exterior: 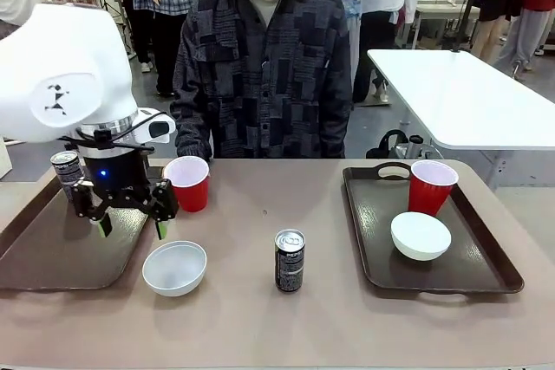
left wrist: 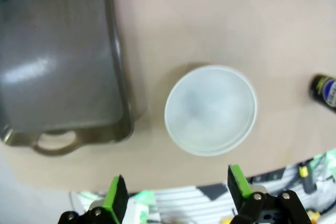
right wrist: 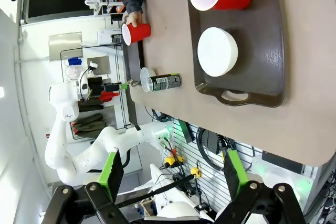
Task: Prepare tableware on both trays.
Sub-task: Pick up a Picnic Bowl from the table and place it on a Handle tray.
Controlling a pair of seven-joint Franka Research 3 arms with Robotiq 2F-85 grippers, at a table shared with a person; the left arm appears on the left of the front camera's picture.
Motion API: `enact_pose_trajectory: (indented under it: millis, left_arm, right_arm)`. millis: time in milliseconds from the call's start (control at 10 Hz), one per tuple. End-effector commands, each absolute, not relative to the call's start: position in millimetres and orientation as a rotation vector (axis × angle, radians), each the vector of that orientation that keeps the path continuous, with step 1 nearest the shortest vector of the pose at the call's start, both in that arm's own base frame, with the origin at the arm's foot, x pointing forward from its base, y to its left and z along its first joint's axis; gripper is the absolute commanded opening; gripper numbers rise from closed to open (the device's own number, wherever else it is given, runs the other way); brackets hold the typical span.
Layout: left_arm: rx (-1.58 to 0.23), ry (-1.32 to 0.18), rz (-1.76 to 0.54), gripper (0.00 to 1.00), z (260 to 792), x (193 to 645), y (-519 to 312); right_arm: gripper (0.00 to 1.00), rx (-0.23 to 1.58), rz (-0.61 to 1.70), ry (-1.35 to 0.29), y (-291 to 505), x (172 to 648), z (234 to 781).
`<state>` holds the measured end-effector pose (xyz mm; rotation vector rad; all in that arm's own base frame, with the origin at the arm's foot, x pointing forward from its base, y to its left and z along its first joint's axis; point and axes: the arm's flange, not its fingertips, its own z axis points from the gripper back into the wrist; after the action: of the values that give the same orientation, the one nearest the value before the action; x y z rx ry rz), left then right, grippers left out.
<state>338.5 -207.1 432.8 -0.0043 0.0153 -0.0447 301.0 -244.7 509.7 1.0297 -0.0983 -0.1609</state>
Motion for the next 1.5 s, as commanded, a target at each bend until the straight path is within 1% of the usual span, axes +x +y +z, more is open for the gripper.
enact_pose_trajectory:
  millis: [0,300,500,700,1100,1400]
  left_arm:
    - [-0.053,-0.046,-0.035,1.00,410.3,339.3,-217.0]
    - [-0.040,-0.017,-0.064,1.00,382.8,344.8,-222.7]
    - [-0.072,0.009,-0.118,1.00,360.4,339.0,-229.9]
    - [-0.085,-0.001,-0.133,1.00,358.6,339.3,-230.0]
    - [-0.049,0.030,-0.119,1.00,354.9,339.2,-229.9]
    - [-0.005,0.108,-0.120,1.00,347.4,341.8,-228.9]
  right_arm:
    - [1.00,1.023,-0.168,-0.085,-244.4,298.6,511.5]
    - [1.00,1.023,-0.168,-0.085,-244.4,298.6,511.5]
    - [1.00,1.023,-0.168,-0.085,-244.4,298.6,511.5]
    - [1.00,1.023,-0.168,-0.085,-244.4,298.6,511.5]
    - [1.00,1.023,-0.168,-0.085,-244.4,298.6,511.5]
    - [1.00,1.023,-0.168,-0.085,-244.4,298.6,511.5]
